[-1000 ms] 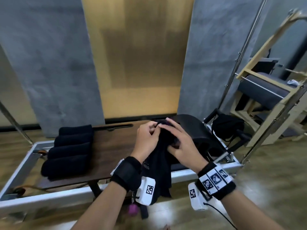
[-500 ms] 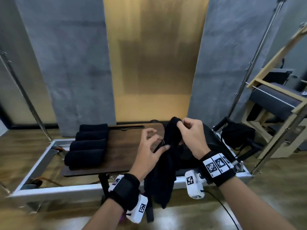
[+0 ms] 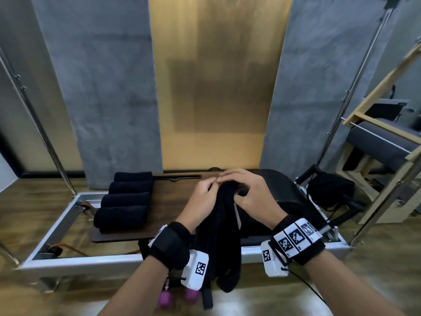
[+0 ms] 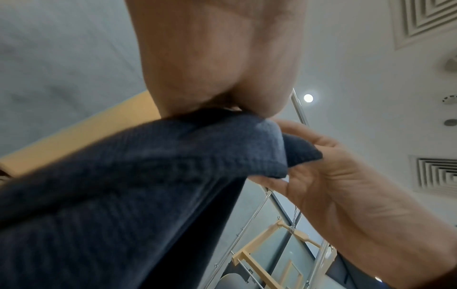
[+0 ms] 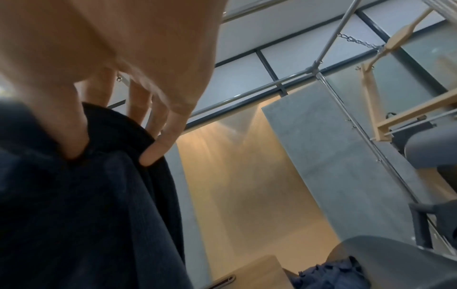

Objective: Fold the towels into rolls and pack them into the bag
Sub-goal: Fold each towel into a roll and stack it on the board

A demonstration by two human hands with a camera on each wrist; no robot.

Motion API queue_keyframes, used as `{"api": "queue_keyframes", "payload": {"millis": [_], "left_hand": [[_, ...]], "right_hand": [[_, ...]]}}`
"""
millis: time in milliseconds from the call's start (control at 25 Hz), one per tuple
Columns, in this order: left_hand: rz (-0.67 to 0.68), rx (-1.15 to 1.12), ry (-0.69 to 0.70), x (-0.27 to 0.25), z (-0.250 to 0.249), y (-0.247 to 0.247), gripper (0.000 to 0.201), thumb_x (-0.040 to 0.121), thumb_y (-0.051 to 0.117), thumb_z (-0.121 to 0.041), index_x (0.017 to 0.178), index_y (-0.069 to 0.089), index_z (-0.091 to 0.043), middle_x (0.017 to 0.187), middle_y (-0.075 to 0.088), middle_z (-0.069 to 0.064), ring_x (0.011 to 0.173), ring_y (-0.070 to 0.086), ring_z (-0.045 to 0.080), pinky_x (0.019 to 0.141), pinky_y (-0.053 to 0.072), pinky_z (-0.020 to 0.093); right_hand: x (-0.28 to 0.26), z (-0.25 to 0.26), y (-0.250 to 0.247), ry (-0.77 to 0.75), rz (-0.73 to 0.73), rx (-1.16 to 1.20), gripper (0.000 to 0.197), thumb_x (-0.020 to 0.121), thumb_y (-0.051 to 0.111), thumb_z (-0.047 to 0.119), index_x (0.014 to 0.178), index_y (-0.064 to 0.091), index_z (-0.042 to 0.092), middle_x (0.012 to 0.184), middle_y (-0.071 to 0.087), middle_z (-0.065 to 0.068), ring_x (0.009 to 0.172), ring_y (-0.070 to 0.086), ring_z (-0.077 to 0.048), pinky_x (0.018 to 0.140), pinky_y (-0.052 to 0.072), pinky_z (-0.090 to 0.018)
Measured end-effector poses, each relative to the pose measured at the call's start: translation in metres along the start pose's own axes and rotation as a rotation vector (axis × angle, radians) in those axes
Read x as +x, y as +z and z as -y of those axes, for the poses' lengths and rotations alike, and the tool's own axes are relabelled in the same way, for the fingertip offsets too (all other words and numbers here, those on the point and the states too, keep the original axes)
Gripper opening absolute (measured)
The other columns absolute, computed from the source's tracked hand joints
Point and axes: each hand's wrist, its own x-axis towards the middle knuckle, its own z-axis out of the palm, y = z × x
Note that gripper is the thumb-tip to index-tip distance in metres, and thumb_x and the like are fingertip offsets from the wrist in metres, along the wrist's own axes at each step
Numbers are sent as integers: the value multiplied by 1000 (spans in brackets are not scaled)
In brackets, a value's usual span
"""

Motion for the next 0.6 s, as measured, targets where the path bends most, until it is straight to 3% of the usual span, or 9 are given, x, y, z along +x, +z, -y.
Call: {"api": "queue_keyframes", "payload": {"millis": [80,120,200,240,320,400,480,560,600], "left_hand": [[4,-154,-105,-3,2,-5,35,104,51,-42,100,82,-24,112,79,1,107,72,11,98,50,34],[27,-218,-111,-7,6,-8,37,102,53,-53,107,79,-27,119,77,2,112,71,12,99,52,32],[91,-116,-45,-20,11,-13,41,94,62,-73,119,58,-41,121,72,-15,115,69,10,91,55,27],[102,30,-12,-27,13,-15,57,85,71,-77,122,45,-42,120,67,-25,112,69,4,87,57,27],[47,270,74,-35,21,-19,70,80,83,-65,119,34,-35,113,62,-28,101,69,1,81,60,33],[7,246,109,-41,28,-29,52,86,83,-37,113,39,-28,105,67,-17,94,70,8,80,61,40],[1,180,80,-47,34,-46,37,89,79,-26,112,50,-28,107,72,-11,100,71,8,83,59,28],[26,174,69,-57,40,-64,33,91,78,-28,116,58,-33,115,72,-15,110,68,3,87,52,13],[48,183,61,-60,42,-72,33,92,79,-31,119,61,-35,118,72,-16,114,67,2,90,51,12]], "right_hand": [[1,2,-1,59,-101,109,43,76,65,-19,99,81,13,104,79,4,102,74,-14,90,60,-44],[3,3,0,94,-139,152,35,80,65,-16,94,81,12,94,79,3,92,75,-16,83,61,-45],[8,5,3,162,-201,182,11,93,69,0,84,74,3,76,73,-10,71,66,-23,66,56,-52],[11,7,6,198,-242,183,25,98,70,11,78,67,-3,71,65,-22,64,56,-23,60,49,-55],[18,11,13,260,-289,220,46,101,68,27,74,59,-9,69,58,-32,63,47,-20,54,43,-54],[23,16,18,268,-315,272,38,102,67,28,76,66,0,67,62,-26,63,51,-18,52,43,-46],[26,18,19,278,-328,313,22,102,68,25,82,75,17,68,70,-14,64,60,-16,54,48,-43],[26,15,18,284,-315,345,14,102,67,23,93,78,21,76,73,-22,70,68,-26,60,57,-51],[25,12,18,293,-307,355,12,102,67,23,96,78,21,78,74,-22,72,73,-29,63,59,-51]]}}
